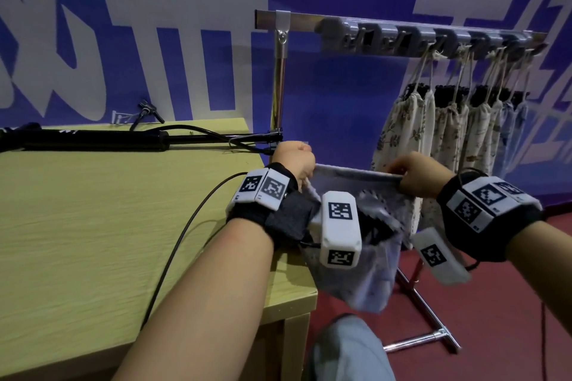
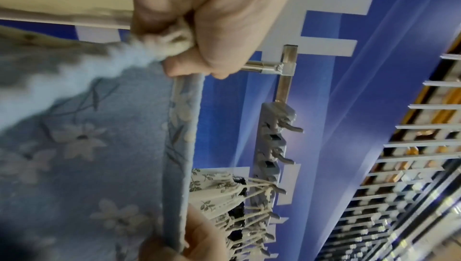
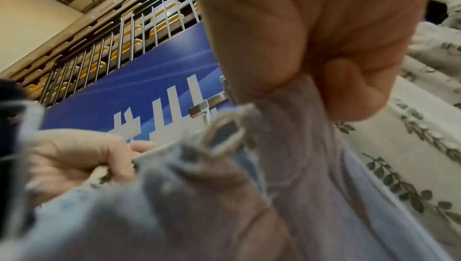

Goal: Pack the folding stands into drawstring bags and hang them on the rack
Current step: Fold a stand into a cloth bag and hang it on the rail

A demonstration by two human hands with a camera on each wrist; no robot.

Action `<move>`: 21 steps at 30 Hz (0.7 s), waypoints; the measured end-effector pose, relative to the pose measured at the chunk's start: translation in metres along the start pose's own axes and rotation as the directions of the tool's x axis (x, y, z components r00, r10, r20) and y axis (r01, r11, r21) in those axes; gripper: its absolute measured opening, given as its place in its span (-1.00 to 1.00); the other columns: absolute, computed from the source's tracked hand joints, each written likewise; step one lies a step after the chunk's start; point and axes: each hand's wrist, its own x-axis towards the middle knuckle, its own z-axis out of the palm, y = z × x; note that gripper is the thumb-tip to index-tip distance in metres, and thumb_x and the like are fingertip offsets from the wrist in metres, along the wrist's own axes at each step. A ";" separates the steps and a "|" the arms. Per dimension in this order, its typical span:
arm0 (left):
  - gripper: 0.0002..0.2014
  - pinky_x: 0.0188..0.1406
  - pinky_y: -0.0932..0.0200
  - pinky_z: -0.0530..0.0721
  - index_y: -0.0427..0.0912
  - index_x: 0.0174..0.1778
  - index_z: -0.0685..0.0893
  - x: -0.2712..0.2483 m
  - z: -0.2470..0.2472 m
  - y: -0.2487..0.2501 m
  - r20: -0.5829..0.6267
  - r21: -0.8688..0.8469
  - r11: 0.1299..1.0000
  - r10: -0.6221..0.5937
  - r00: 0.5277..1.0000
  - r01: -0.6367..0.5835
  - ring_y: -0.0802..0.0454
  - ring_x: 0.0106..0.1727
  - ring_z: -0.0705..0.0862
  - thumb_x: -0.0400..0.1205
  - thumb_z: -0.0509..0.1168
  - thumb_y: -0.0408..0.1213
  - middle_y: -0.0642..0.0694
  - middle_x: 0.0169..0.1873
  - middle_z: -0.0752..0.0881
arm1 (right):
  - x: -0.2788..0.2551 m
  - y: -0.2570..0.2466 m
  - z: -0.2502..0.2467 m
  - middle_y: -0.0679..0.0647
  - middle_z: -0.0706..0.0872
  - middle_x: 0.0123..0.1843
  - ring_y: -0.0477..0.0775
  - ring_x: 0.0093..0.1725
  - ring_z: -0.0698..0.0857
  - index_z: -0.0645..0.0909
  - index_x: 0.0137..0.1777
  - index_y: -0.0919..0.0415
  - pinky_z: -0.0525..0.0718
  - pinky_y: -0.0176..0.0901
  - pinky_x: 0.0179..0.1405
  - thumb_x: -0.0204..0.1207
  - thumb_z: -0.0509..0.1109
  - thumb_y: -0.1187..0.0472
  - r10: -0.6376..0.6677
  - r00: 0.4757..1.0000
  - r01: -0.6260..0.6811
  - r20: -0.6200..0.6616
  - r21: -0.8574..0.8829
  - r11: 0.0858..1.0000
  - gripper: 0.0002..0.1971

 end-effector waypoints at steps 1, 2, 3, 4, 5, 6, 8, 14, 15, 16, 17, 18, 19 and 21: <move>-0.60 -0.53 0.24 0.26 -0.14 -0.56 0.36 -0.001 0.001 0.001 0.014 0.048 0.998 0.028 1.000 -0.028 -0.05 -0.48 0.34 0.48 0.00 -0.69 -0.09 -0.54 0.37 | -0.001 0.002 0.001 0.20 0.69 -0.11 0.16 -0.08 0.62 0.74 0.06 0.25 0.49 -0.15 -0.17 0.40 0.23 0.53 0.000 1.000 0.000 -0.009 -0.016 1.000 -0.64; -0.59 -0.50 0.24 0.30 -0.11 -0.55 0.38 -0.002 0.001 0.002 0.032 0.115 0.992 0.057 0.998 -0.060 -0.05 -0.42 0.39 0.50 0.02 -0.68 -0.05 -0.50 0.41 | -0.001 0.002 0.003 0.21 0.70 -0.10 0.19 -0.05 0.64 0.75 0.05 0.23 0.51 -0.15 -0.16 0.40 0.22 0.53 -0.001 1.000 0.000 -0.005 -0.034 0.999 -0.63; -0.59 -0.44 0.24 0.38 -0.09 -0.53 0.41 -0.003 0.002 0.001 0.047 0.196 0.975 0.095 0.994 -0.102 -0.05 -0.33 0.46 0.51 0.04 -0.67 -0.02 -0.44 0.46 | -0.001 0.002 0.004 0.21 0.70 -0.11 0.20 -0.05 0.64 0.74 0.06 0.22 0.52 -0.15 -0.17 0.41 0.22 0.52 0.007 1.000 -0.006 0.012 -0.048 0.999 -0.63; -0.60 -0.34 0.22 0.44 -0.09 -0.51 0.43 -0.004 0.003 0.001 0.068 0.287 0.947 0.126 0.990 -0.140 -0.07 -0.20 0.53 0.53 0.07 -0.65 -0.02 -0.37 0.54 | -0.001 0.002 0.005 0.19 0.69 -0.15 0.18 -0.11 0.62 0.74 0.06 0.21 0.52 -0.17 -0.22 0.42 0.20 0.52 0.021 0.999 -0.019 0.033 -0.056 0.998 -0.62; -0.64 -0.24 0.21 0.47 -0.12 -0.48 0.48 -0.005 0.003 0.001 0.089 0.377 0.909 0.155 0.984 -0.177 -0.11 -0.07 0.59 0.54 0.10 -0.63 -0.07 -0.25 0.64 | -0.001 0.001 0.007 0.16 0.67 -0.20 0.16 -0.16 0.59 0.74 0.06 0.21 0.52 -0.18 -0.28 0.44 0.18 0.52 0.041 0.998 -0.038 0.049 -0.061 0.997 -0.62; -0.69 -0.18 0.19 0.48 -0.18 -0.40 0.55 -0.006 0.004 0.001 0.115 0.448 0.871 0.166 0.979 -0.200 -0.15 0.05 0.62 0.55 0.12 -0.61 -0.15 -0.11 0.71 | 0.000 0.001 0.008 0.15 0.67 -0.21 0.14 -0.19 0.57 0.73 0.06 0.22 0.52 -0.19 -0.30 0.45 0.16 0.52 0.059 0.997 -0.055 0.058 -0.069 0.996 -0.62; -0.76 -0.14 0.19 0.51 -0.30 -0.16 0.70 -0.007 0.004 0.001 0.151 0.558 0.799 0.170 0.974 -0.226 -0.18 0.13 0.64 0.57 0.14 -0.59 -0.25 0.06 0.71 | 0.002 0.003 0.010 0.22 0.73 -0.06 0.16 -0.12 0.59 0.73 0.09 0.25 0.54 -0.16 -0.21 0.47 0.16 0.49 0.076 0.996 -0.072 0.047 -0.087 0.994 -0.63; -0.75 0.01 -0.05 0.64 -0.42 0.14 0.62 -0.008 0.002 0.000 0.157 0.802 0.571 0.082 0.984 -0.176 -0.29 0.17 0.63 0.64 0.13 -0.44 -0.36 0.18 0.61 | 0.006 0.017 0.001 0.20 0.73 -0.28 0.14 -0.40 0.70 0.77 -0.05 0.31 0.69 -0.15 -0.38 0.48 0.32 0.37 0.214 0.975 -0.217 -0.054 -0.056 0.975 -0.81; -0.75 0.06 -0.05 0.64 -0.42 0.15 0.61 -0.008 0.003 0.000 0.163 0.826 0.537 0.061 0.985 -0.170 -0.28 0.18 0.63 0.64 0.12 -0.43 -0.35 0.17 0.63 | 0.007 0.020 -0.001 0.17 0.72 -0.38 0.07 -0.54 0.68 0.78 -0.12 0.33 0.68 -0.21 -0.52 0.47 0.33 0.39 0.251 0.967 -0.252 -0.049 -0.020 0.968 -0.83; -0.76 0.09 -0.04 0.64 -0.42 0.14 0.61 -0.010 0.003 0.000 0.171 0.838 0.519 0.042 0.984 -0.168 -0.27 0.19 0.64 0.65 0.13 -0.41 -0.34 0.16 0.65 | 0.008 0.024 -0.002 0.15 0.71 -0.46 0.01 -0.64 0.66 0.77 -0.17 0.36 0.65 -0.26 -0.63 0.48 0.33 0.41 0.279 0.959 -0.279 -0.050 0.007 0.960 -0.83; -0.76 0.09 -0.03 0.64 -0.41 0.13 0.62 -0.011 0.002 0.001 0.188 0.852 0.492 0.032 0.982 -0.179 -0.26 0.18 0.64 0.66 0.14 -0.40 -0.32 0.13 0.67 | 0.008 0.027 -0.004 0.12 0.69 -0.53 -0.03 -0.71 0.63 0.76 -0.23 0.37 0.62 -0.29 -0.70 0.48 0.33 0.42 0.305 0.951 -0.304 -0.051 0.029 0.952 -0.83; -0.77 0.10 -0.02 0.65 -0.40 0.11 0.64 -0.012 0.002 0.001 0.207 0.869 0.461 -0.003 0.978 -0.182 -0.25 0.18 0.65 0.66 0.15 -0.39 -0.30 0.08 0.68 | 0.009 0.030 -0.005 0.09 0.67 -0.60 -0.04 -0.75 0.61 0.74 -0.27 0.39 0.58 -0.32 -0.76 0.49 0.32 0.43 0.325 0.944 -0.323 -0.056 0.048 0.945 -0.81; -0.77 0.11 -0.01 0.65 -0.39 0.09 0.67 -0.013 0.003 0.000 0.242 0.886 0.413 -0.024 0.970 -0.211 -0.22 0.16 0.67 0.66 0.16 -0.38 -0.27 0.00 0.69 | 0.008 0.031 -0.006 0.06 0.64 -0.67 -0.05 -0.77 0.60 0.72 -0.30 0.39 0.54 -0.33 -0.79 0.49 0.30 0.43 0.344 0.937 -0.340 -0.057 0.070 0.938 -0.80; -0.77 0.16 -0.02 0.69 -0.36 0.09 0.70 -0.014 0.004 -0.004 0.301 0.908 0.321 -0.054 0.952 -0.269 -0.17 0.13 0.71 0.68 0.17 -0.37 -0.19 -0.08 0.69 | 0.011 0.035 -0.005 0.08 0.63 -0.70 -0.02 -0.76 0.61 0.71 -0.29 0.41 0.52 -0.33 -0.80 0.50 0.29 0.43 0.384 0.922 -0.375 -0.040 0.144 0.916 -0.79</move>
